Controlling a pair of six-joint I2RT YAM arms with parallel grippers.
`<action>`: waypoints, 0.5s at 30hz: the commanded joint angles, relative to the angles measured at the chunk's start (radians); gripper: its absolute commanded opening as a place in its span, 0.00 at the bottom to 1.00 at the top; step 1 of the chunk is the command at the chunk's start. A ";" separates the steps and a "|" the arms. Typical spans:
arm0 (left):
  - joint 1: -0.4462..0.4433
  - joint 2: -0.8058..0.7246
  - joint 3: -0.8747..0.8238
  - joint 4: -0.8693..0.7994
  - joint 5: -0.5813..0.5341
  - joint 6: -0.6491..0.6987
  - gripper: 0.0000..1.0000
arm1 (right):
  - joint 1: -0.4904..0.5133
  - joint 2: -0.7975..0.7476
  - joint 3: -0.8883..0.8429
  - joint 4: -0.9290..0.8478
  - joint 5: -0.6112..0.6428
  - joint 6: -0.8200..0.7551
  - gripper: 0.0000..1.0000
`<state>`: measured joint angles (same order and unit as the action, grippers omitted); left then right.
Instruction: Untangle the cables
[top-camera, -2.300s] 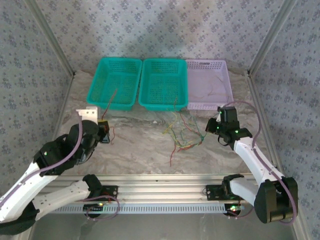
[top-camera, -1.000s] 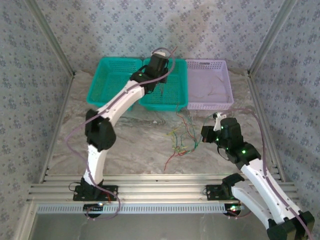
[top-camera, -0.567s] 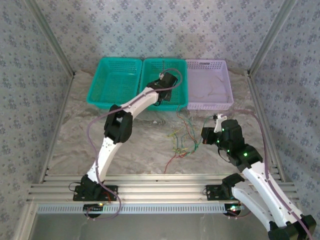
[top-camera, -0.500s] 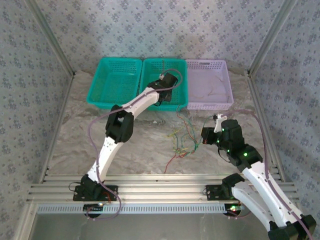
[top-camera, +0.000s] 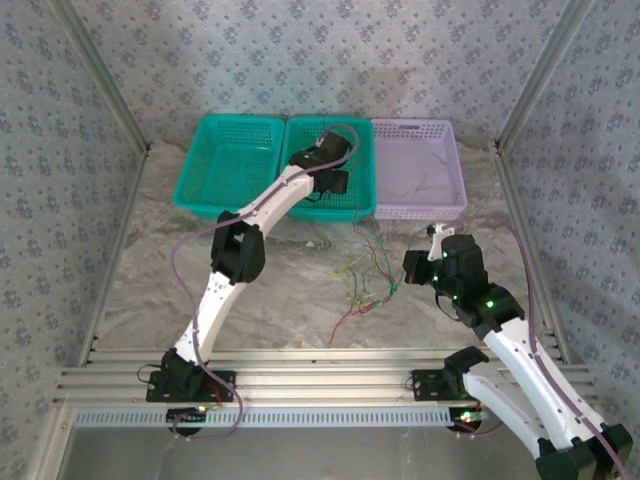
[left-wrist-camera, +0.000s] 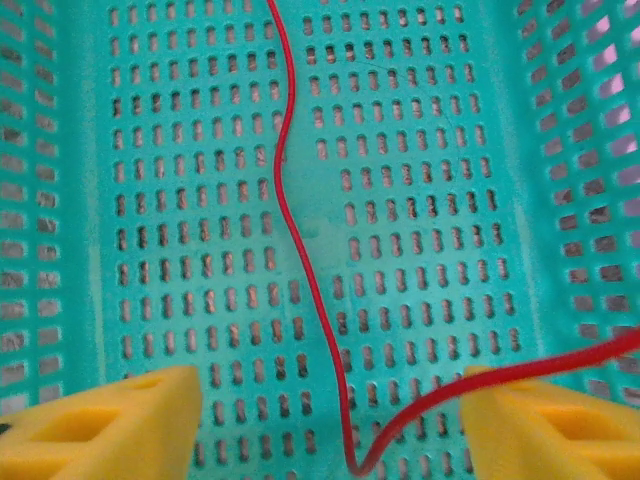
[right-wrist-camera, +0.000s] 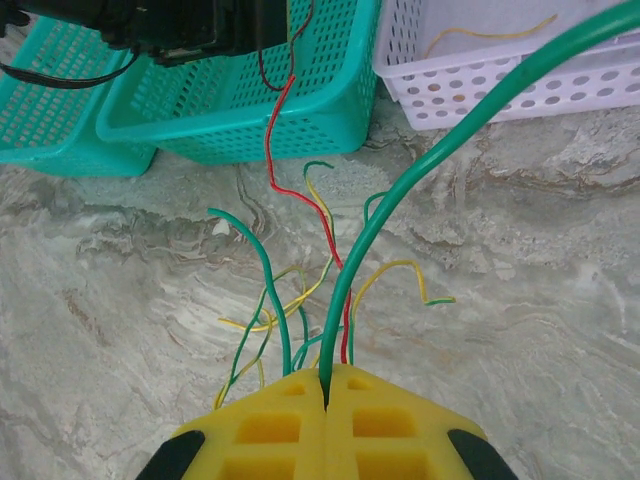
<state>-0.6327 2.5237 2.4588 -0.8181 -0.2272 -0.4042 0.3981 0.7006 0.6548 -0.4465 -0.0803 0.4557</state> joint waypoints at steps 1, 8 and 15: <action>0.001 -0.087 0.050 -0.055 0.031 0.029 0.76 | 0.004 0.023 0.056 -0.010 0.020 0.012 0.00; 0.005 -0.180 0.038 -0.115 0.038 0.039 0.88 | -0.014 0.114 0.102 0.000 0.023 0.000 0.00; 0.012 -0.388 -0.111 -0.149 0.098 -0.073 0.90 | -0.042 0.166 0.140 0.002 0.031 -0.031 0.00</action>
<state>-0.6273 2.2719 2.4115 -0.9276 -0.1749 -0.4114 0.3698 0.8585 0.7448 -0.4461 -0.0658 0.4484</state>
